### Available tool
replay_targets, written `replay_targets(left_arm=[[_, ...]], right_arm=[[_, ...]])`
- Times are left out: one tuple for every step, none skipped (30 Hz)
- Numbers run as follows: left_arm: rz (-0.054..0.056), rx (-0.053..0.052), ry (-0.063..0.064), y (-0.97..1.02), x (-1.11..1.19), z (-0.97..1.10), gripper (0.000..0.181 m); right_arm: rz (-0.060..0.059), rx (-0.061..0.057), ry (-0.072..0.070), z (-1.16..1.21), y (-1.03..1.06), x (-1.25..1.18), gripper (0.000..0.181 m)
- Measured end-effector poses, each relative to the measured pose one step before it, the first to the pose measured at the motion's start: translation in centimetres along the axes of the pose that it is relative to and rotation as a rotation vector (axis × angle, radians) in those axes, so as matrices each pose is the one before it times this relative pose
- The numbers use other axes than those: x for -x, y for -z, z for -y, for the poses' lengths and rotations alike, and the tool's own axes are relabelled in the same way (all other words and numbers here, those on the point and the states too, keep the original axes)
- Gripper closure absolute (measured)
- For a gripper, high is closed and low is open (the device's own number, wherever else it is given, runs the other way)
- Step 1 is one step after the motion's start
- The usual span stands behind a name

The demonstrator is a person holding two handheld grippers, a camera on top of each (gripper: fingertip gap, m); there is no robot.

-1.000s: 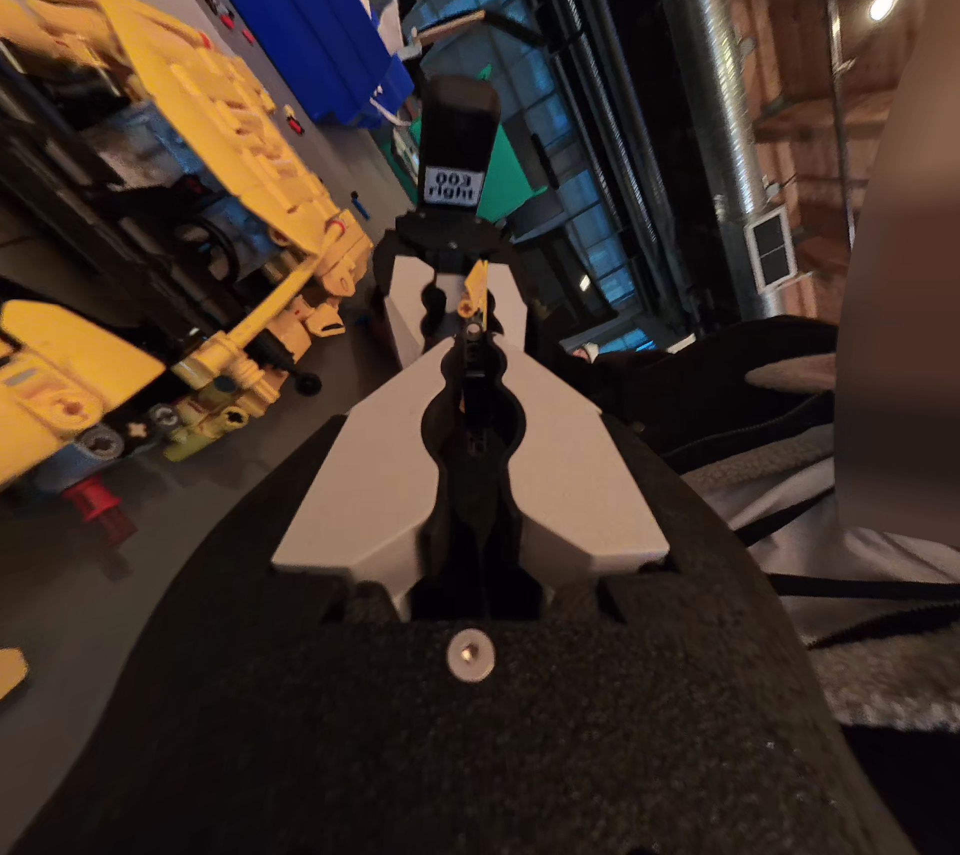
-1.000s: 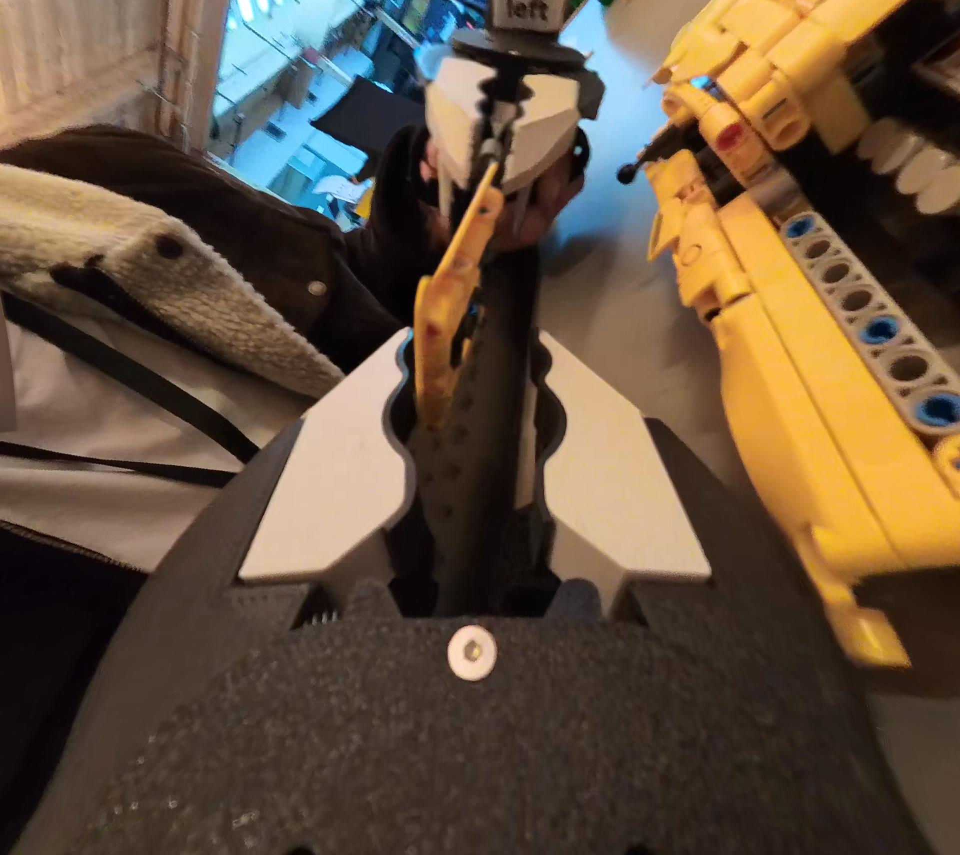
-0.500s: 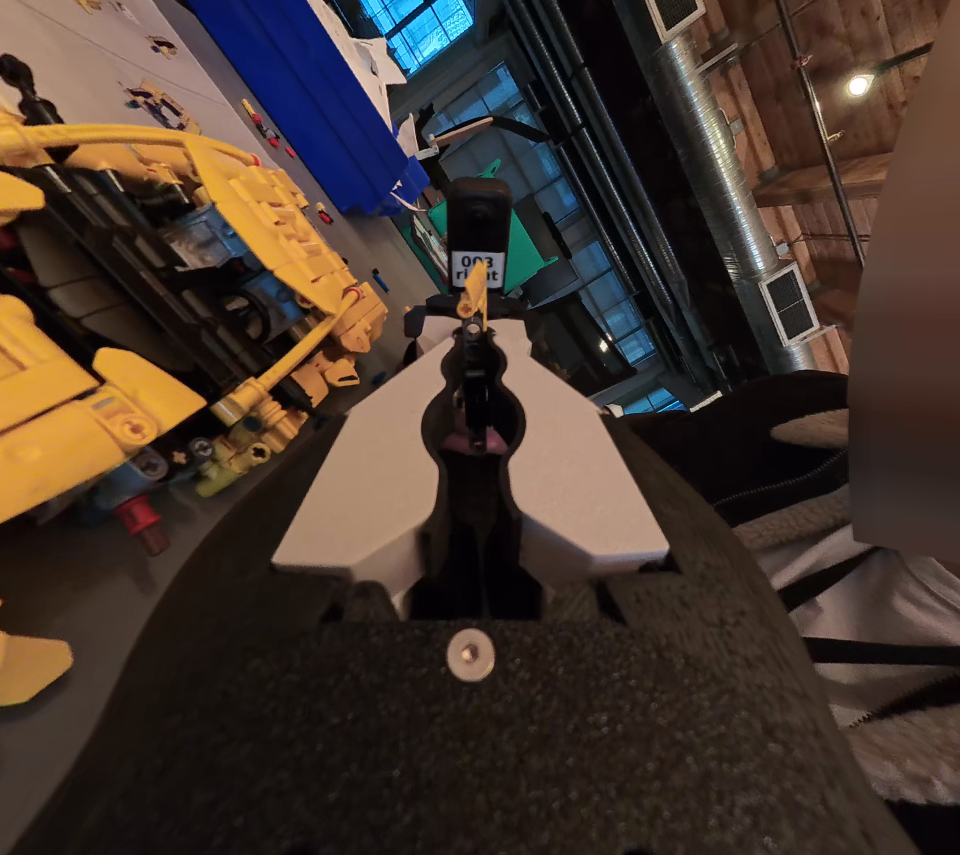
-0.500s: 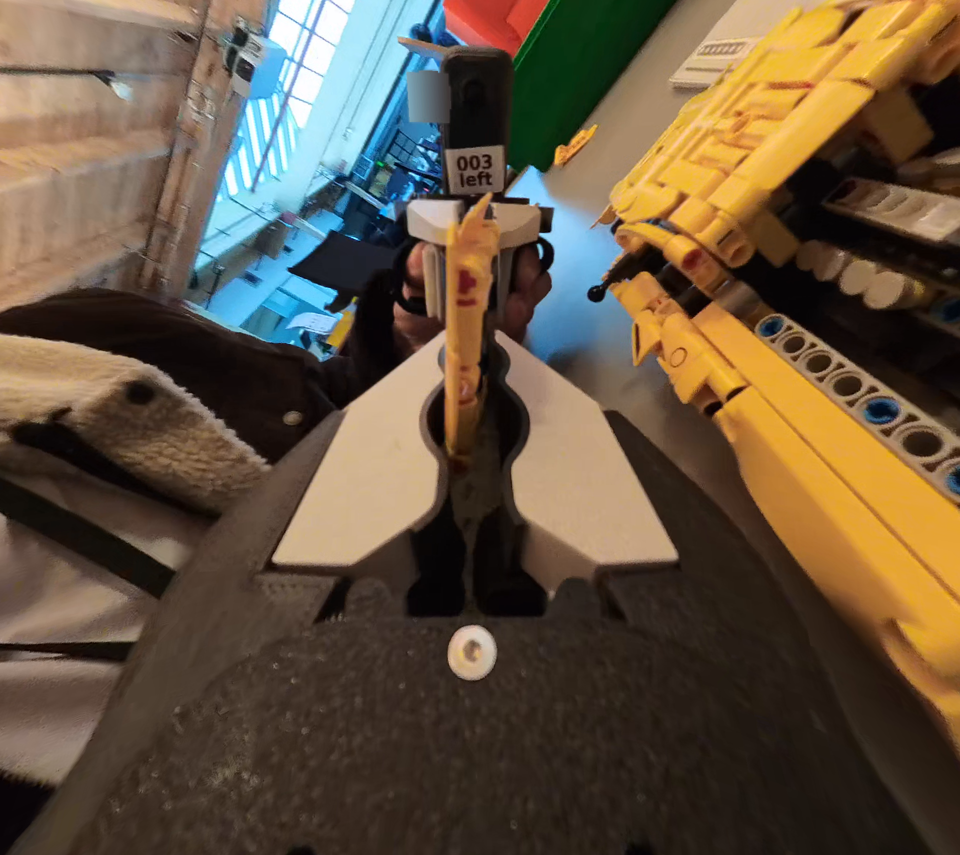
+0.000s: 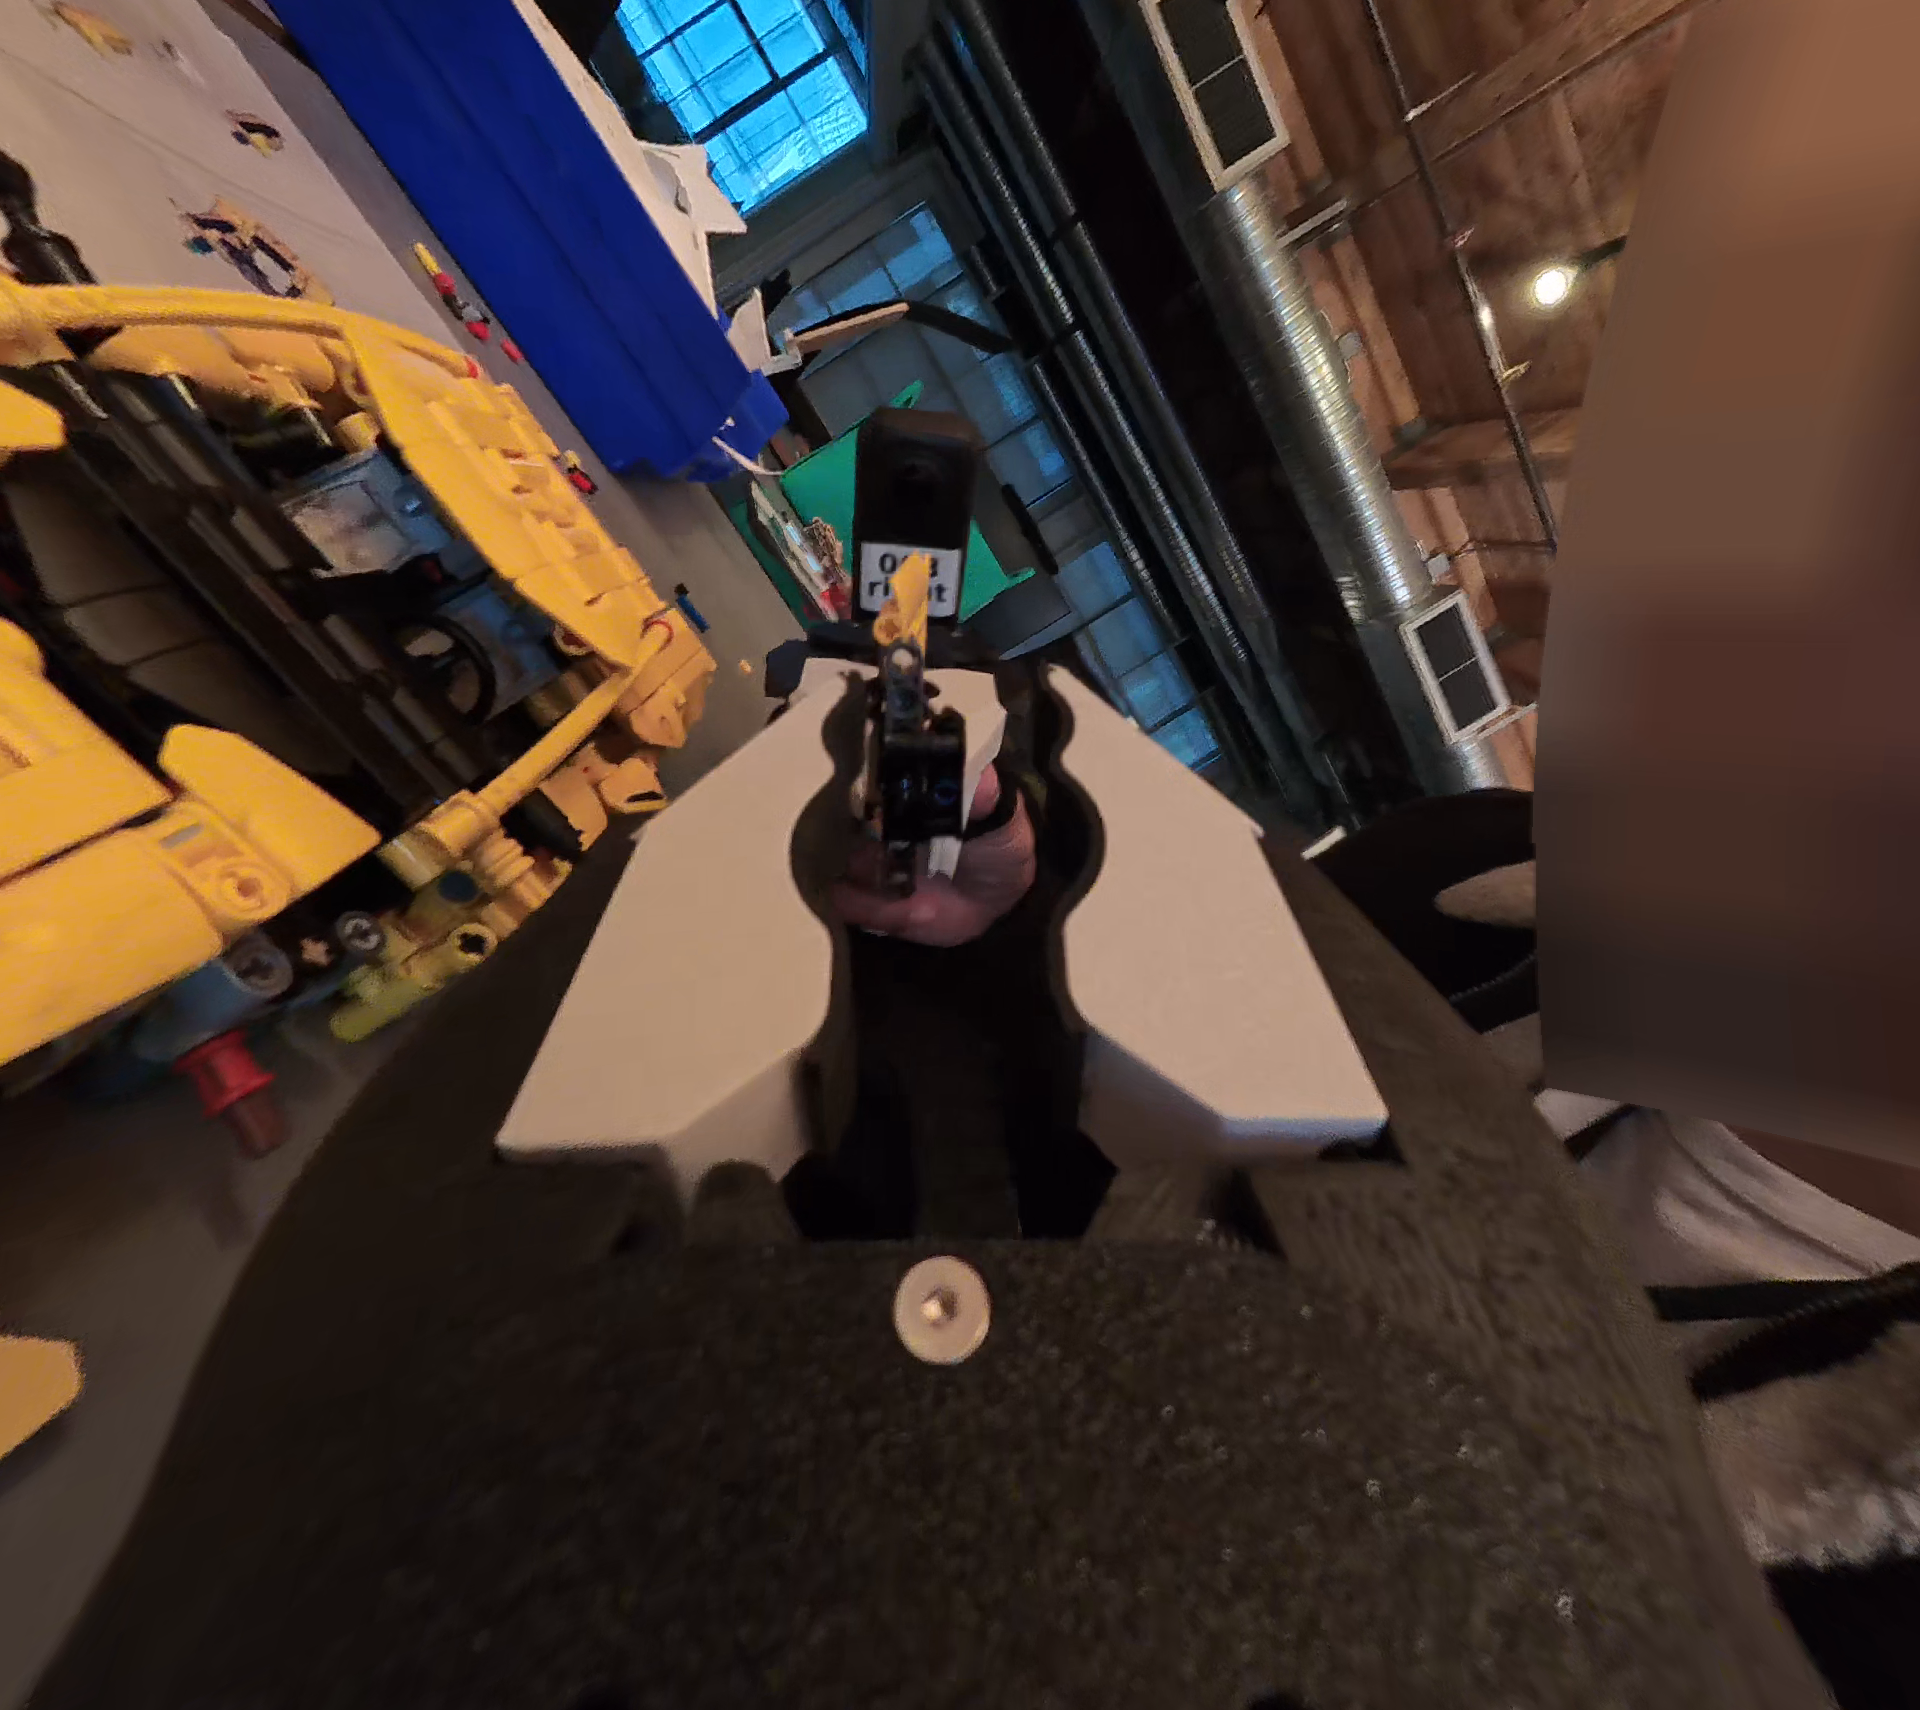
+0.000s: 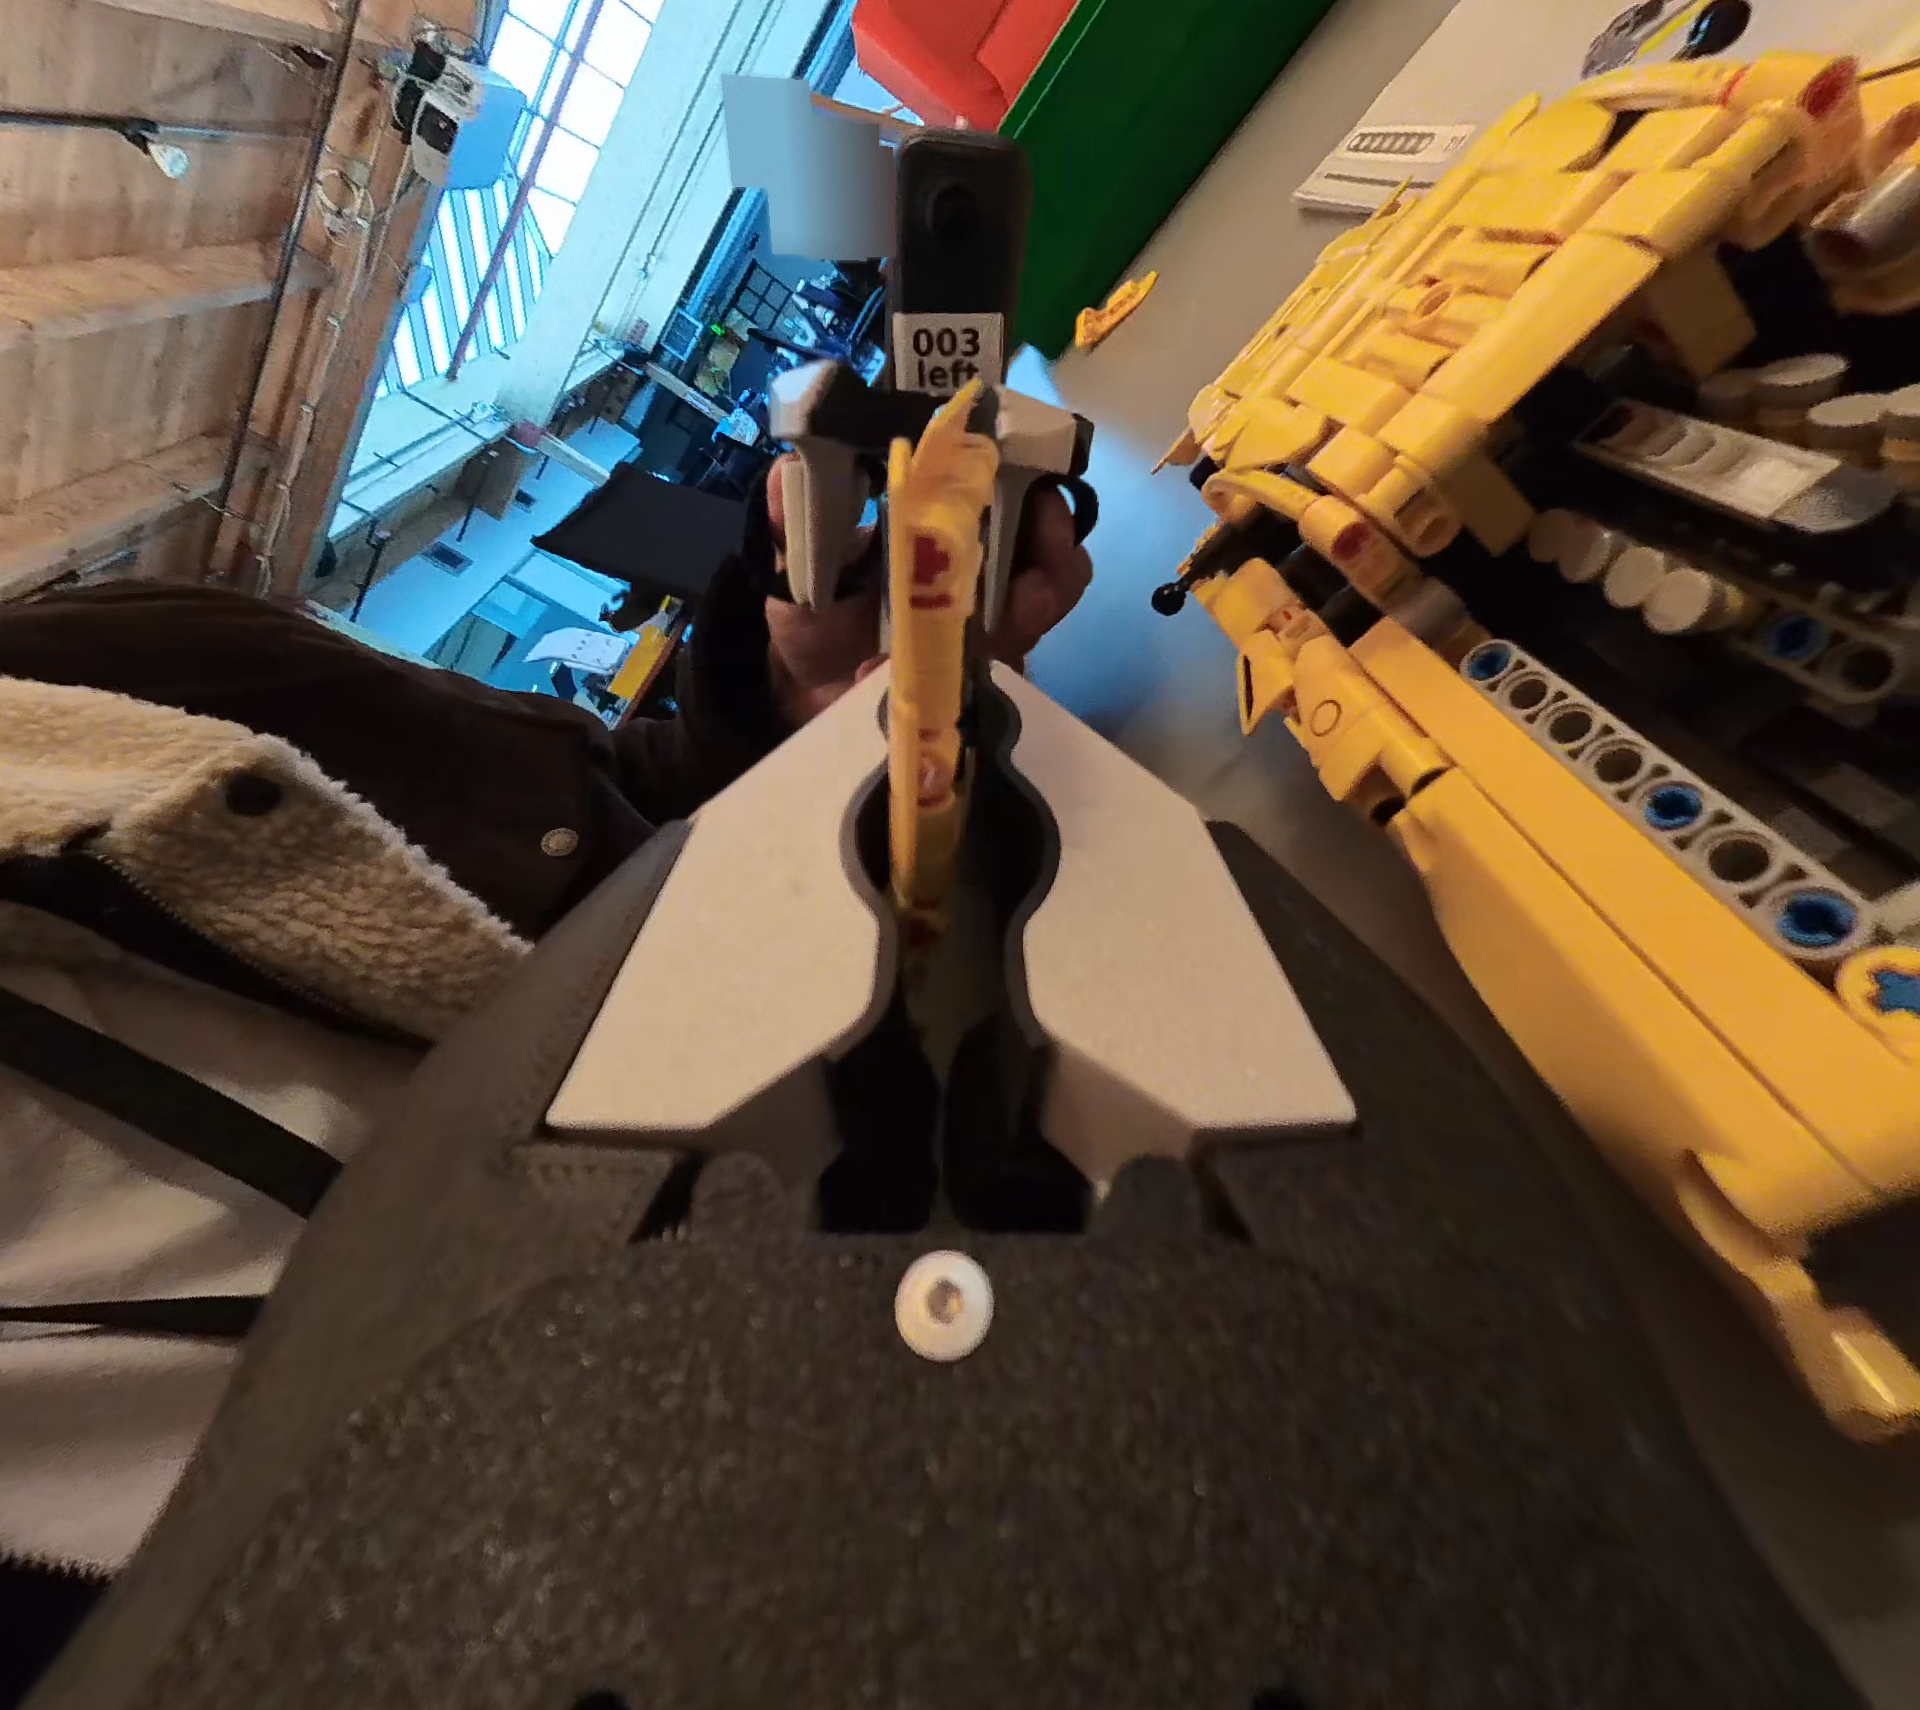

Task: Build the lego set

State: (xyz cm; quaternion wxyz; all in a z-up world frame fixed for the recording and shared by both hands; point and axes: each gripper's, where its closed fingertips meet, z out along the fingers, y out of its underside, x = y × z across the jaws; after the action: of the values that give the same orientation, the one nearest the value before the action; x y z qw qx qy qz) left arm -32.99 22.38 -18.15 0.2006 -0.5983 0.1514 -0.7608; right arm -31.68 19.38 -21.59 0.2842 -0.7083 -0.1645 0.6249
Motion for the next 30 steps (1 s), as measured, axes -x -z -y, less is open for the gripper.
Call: replay_targets(left_arm=[[0.0147, 0.0170, -0.0197, 0.024, 0.124, -0.215, 0.154], [0.0123, 0.0204, -0.0262, -0.019, 0.036, -0.254, 0.156], [0.0080, 0.0193, -0.0266, -0.061, -0.022, -0.262, 0.157], [0.0100, 0.0180, -0.0234, -0.053, 0.037, -0.293, 0.157], [0.0106, 0.0279, -0.0249, -0.107, 0.063, -0.444, 0.159], [0.0058, 0.0380, -0.0260, -0.209, -0.055, -0.616, 0.159], [-0.0002, 0.0391, -0.0224, -0.302, -0.165, -0.651, 0.159], [-0.0001, 0.0368, -0.0173, -0.378, -0.156, -0.621, 0.159], [0.0014, 0.0335, -0.0119, -0.354, -0.100, -0.514, 0.159], [-0.0023, 0.0234, -0.0092, -0.251, -0.135, -0.330, 0.159], [0.0033, 0.0091, -0.0074, -0.135, -0.032, -0.113, 0.159], [0.0098, -0.0021, -0.0040, -0.011, 0.107, 0.041, 0.159], [0.0026, -0.0050, 0.0028, 0.056, 0.068, 0.098, 0.160], [-0.0040, -0.0053, 0.0086, 0.083, 0.011, 0.096, 0.160], [-0.0029, -0.0014, 0.0085, 0.046, 0.013, 0.028, 0.162], [-0.0008, 0.0011, 0.0038, 0.010, -0.002, -0.035, 0.168], [-0.0011, 0.0007, -0.0014, 0.009, -0.048, -0.014, 0.172], [0.0008, 0.0006, -0.0010, 0.010, -0.011, -0.011, 0.173], [-0.0026, -0.0002, 0.0029, 0.013, -0.023, -0.003, 0.173], [-0.0035, 0.0017, 0.0078, 0.013, -0.018, -0.032, 0.174], [-0.0003, 0.0025, 0.0077, -0.003, 0.024, -0.047, 0.174], [0.0008, 0.0024, 0.0024, 0.009, 0.018, -0.038, 0.174], [0.0057, 0.0044, -0.0016, 0.039, 0.068, -0.058, 0.174], [0.0076, 0.0026, -0.0008, 0.043, 0.081, -0.056, 0.174], [-0.0013, 0.0013, 0.0095, 0.052, 0.032, -0.034, 0.174], [-0.0058, 0.0016, 0.0179, 0.049, 0.032, -0.030, 0.174], [-0.0009, 0.0013, 0.0192, 0.033, 0.153, -0.042, 0.174], [0.0001, 0.0016, 0.0172, 0.054, 0.170, -0.037, 0.175], [-0.0045, 0.0018, 0.0129, 0.025, 0.056, -0.043, 0.175], [-0.0024, 0.0037, 0.0127, -0.006, 0.082, -0.092, 0.175]], right_arm=[[0.0022, -0.0087, -0.0015, 0.152, 0.148, 0.028, 0.173], [0.0047, -0.0038, -0.0004, 0.122, 0.148, 0.067, 0.173], [0.0027, -0.0091, -0.0034, 0.178, 0.149, 0.023, 0.173], [0.0060, -0.0121, -0.0050, 0.202, 0.158, 0.058, 0.174], [0.0127, -0.0024, -0.0089, 0.068, 0.119, 0.149, 0.174], [0.0068, -0.0041, -0.0064, 0.068, 0.097, 0.092, 0.174], [0.0073, -0.0089, -0.0020, 0.128, 0.096, 0.151, 0.174], [0.0072, 0.0030, -0.0018, -0.016, 0.043, 0.157, 0.173], [-0.0004, -0.0018, 0.0025, 0.041, 0.046, 0.066, 0.173], [-0.0045, -0.0053, 0.0048, 0.087, 0.076, 0.019, 0.173], [-0.0011, 0.0071, 0.0034, -0.091, -0.003, 0.041, 0.173], [-0.0039, 0.0108, 0.0020, -0.186, -0.054, -0.018, 0.173], [-0.0015, 0.0062, 0.0011, -0.160, -0.061, 0.013, 0.173], [0.0003, 0.0052, -0.0018, -0.104, -0.069, 0.029, 0.173], [-0.0016, -0.0034, -0.0001, 0.067, 0.014, -0.024, 0.173], [-0.0012, 0.0038, 0.0009, -0.004, 0.019, -0.022, 0.173], [-0.0028, 0.0051, 0.0015, -0.058, -0.005, -0.034, 0.173], [-0.0006, -0.0030, 0.0023, 0.021, -0.011, 0.029, 0.174], [-0.0001, 0.0005, 0.0029, -0.019, -0.017, 0.037, 0.174], [-0.0011, 0.0030, 0.0010, -0.030, -0.001, -0.017, 0.174], [-0.0018, 0.0006, -0.0001, -0.008, -0.008, -0.038, 0.173], [-0.0013, 0.0013, 0.0020, -0.034, -0.026, -0.007, 0.174], [-0.0074, 0.0034, 0.0059, -0.068, -0.053, -0.063, 0.174], [-0.0109, 0.0026, 0.0107, -0.036, -0.049, -0.071, 0.174], [-0.0096, 0.0063, 0.0153, -0.064, -0.053, -0.012, 0.173], [-0.0154, 0.0069, 0.0184, -0.054, -0.056, -0.046, 0.173], [-0.0239, 0.0038, 0.0205, -0.046, -0.051, -0.157, 0.173], [-0.0228, 0.0071, 0.0144, -0.110, -0.068, -0.138, 0.173], [-0.0113, 0.0043, 0.0177, -0.025, -0.028, -0.004, 0.172], [-0.0147, 0.0065, 0.0135, -0.083, -0.002, -0.090, 0.172]])
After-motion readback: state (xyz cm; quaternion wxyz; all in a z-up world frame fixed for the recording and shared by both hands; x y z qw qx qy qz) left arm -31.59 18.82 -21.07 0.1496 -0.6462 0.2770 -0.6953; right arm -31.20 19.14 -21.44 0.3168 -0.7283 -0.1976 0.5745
